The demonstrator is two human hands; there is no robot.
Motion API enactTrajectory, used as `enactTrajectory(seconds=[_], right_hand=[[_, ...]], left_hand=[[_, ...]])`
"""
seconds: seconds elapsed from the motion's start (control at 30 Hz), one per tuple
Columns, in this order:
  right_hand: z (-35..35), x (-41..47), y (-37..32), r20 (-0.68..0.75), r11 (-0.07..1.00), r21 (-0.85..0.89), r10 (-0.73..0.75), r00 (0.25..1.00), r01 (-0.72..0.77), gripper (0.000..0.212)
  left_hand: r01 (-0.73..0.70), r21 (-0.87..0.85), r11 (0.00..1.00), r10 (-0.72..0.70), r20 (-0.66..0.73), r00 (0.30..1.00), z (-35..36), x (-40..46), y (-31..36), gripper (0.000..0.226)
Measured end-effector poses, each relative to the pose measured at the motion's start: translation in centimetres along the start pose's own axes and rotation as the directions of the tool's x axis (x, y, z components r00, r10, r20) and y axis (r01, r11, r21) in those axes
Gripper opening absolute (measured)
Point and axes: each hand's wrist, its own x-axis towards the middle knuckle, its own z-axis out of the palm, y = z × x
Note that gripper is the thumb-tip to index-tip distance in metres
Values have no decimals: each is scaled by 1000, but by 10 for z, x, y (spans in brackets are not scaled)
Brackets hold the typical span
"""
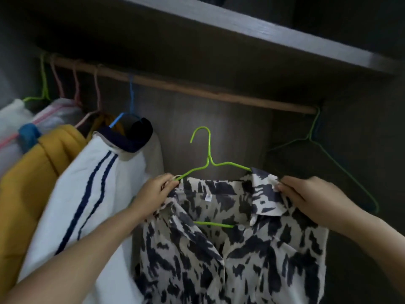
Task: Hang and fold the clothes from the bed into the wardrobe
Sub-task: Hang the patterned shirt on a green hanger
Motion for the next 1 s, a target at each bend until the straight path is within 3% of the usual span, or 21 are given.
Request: enactTrajectory(seconds=[0.1, 0.2, 0.37, 0.5, 0.57, 0.63, 0.67, 0.73, 0.8, 0.9, 1.0], right_hand=[[3, 0, 6, -118, 977, -210, -5, 993, -20, 45], [16, -4, 9, -81, 905, -424, -2, 997, -32, 38], [23, 3, 5, -34, 882, -471, 14, 999, -29, 26], [20, 0, -21, -253, 961, -273, -126, 959, 54, 26], [23, -2, -35, -237, 980, -197, -90, 967, 43, 30], [21, -6, -36, -19, 999, 0, 44, 999, -44, 33], [15, -9, -29, 137, 976, 176, 105, 985, -128, 35], [0, -20, -11, 361, 780, 527, 154, 920, -337, 55], [-11, -30, 6, 416, 683, 629, 109, 903, -372, 60], [-6, -38, 9, 388, 682, 671, 11, 922, -291, 39], [-3, -43, 10, 166, 751, 644, 50, 985, -146, 26]], left_hand=[[8, 7, 1000, -9, 74, 997, 1, -2, -2, 32], [-2, -49, 999, 6, 68, 998, 8, -4, 6, 33], [-89, -28, 996, 91, 91, 992, 13, 0, 39, 31], [-177, 14, 984, 174, 127, 977, 24, -10, 62, 27], [-223, 92, 970, 212, 120, 970, 29, -10, 68, 27], [-231, 164, 959, 219, 91, 972, 29, -8, 65, 29], [-229, 177, 957, 219, 74, 973, 27, -6, 60, 31], [-223, 148, 964, 220, 37, 975, 19, -4, 53, 36], [-227, 106, 968, 228, -1, 974, 9, 2, 47, 41], [-241, 123, 963, 249, -51, 967, 0, 12, 45, 39], [-232, 125, 965, 245, -95, 965, -5, 17, 43, 30]])
